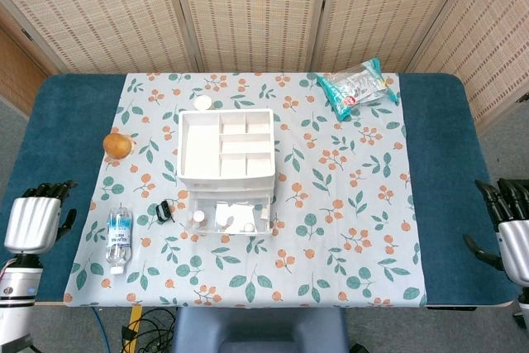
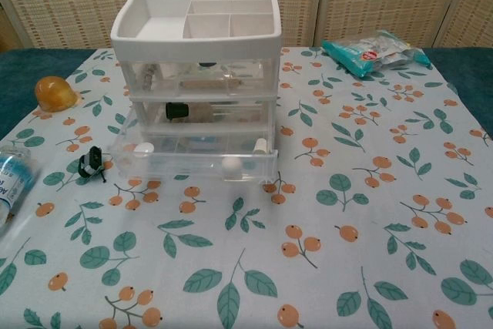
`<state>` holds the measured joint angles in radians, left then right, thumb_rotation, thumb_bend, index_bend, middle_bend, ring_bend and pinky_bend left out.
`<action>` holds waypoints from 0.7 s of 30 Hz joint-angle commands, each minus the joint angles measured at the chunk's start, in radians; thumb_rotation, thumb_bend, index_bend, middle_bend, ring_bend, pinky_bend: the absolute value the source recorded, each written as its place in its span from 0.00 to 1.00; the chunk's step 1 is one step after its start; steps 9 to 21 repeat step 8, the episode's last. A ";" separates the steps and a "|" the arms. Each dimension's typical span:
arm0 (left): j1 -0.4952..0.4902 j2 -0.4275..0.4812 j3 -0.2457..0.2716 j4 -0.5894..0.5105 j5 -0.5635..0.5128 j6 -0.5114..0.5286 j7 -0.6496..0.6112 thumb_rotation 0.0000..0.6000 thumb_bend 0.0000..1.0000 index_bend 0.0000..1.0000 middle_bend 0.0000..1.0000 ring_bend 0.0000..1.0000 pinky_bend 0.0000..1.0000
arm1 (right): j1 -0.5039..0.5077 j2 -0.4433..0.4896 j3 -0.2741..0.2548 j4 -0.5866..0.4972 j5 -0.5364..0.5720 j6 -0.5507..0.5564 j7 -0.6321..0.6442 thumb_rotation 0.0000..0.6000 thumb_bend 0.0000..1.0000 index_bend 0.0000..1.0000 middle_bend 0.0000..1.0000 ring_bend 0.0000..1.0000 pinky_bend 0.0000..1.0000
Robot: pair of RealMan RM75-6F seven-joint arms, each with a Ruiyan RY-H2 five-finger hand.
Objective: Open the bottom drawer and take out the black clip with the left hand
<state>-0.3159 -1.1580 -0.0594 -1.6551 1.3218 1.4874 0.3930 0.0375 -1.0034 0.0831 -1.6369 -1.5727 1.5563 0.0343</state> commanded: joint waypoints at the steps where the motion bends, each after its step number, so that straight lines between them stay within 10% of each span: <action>1: 0.049 -0.008 0.022 -0.022 0.036 0.063 -0.001 1.00 0.37 0.29 0.44 0.34 0.45 | 0.000 -0.019 -0.012 0.018 -0.010 -0.004 0.021 1.00 0.28 0.00 0.14 0.07 0.04; 21: 0.113 -0.030 0.043 -0.035 0.082 0.131 0.015 1.00 0.37 0.30 0.44 0.34 0.43 | -0.007 -0.062 -0.039 0.054 -0.027 -0.004 0.052 1.00 0.28 0.00 0.14 0.07 0.04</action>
